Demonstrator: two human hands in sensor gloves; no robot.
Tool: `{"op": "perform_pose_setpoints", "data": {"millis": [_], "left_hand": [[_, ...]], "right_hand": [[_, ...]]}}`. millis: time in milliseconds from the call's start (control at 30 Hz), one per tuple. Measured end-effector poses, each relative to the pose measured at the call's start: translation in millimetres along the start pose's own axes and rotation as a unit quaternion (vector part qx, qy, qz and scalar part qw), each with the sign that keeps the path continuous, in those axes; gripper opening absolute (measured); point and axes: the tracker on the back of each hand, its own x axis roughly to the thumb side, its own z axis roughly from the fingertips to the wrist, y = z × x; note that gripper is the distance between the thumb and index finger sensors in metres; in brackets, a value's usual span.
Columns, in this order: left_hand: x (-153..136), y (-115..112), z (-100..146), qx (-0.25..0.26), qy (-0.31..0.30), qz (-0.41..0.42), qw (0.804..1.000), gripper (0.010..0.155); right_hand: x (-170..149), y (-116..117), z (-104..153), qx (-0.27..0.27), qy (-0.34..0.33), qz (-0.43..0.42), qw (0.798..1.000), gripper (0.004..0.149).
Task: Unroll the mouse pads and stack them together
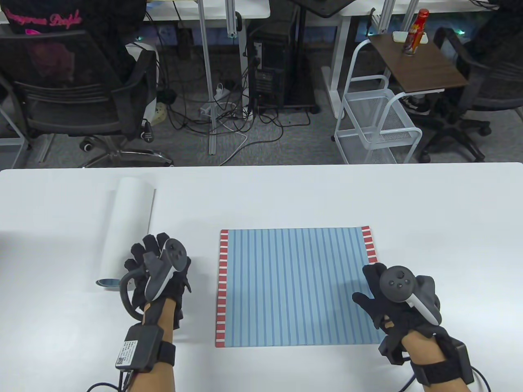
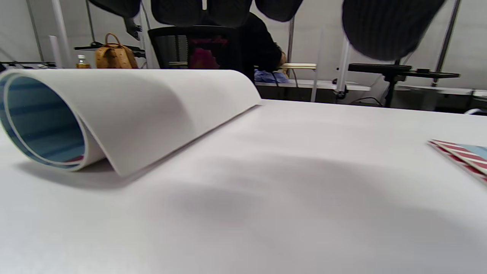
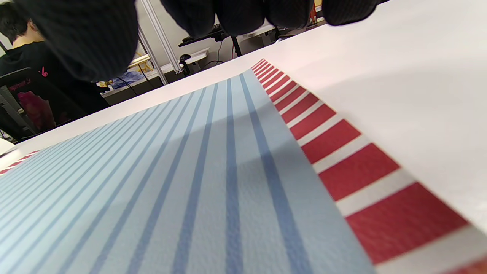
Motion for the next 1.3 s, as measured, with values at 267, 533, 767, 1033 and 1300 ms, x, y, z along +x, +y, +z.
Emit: {"op": "perform_pose_setpoints", "data": {"millis": [267,533,767,1033,1300], "left_hand": [[-33,4,-41,0.001,0.094,-0.036,0.995,0.086],[-67,-4,-64,-0.042,0.179,-0.035,0.982,0.092],[-81,-17,-70,-0.096,0.201,-0.016,0.975,0.098],[-75,-23,-67,-0.058,0.175,0.018,0.983,0.089],[-72,-1,-51,0.035,0.182,0.061,0.981,0.075]], "right_hand": [[-3,-1,-1,0.000,0.005,-0.009,1.000,0.075],[-4,-1,-1,0.004,0.010,-0.011,1.000,0.075],[-3,0,-1,0.011,0.012,-0.006,1.000,0.074],[-2,1,-1,0.018,0.014,-0.001,1.000,0.074],[-2,2,-1,0.021,0.015,-0.003,1.000,0.074]]}}
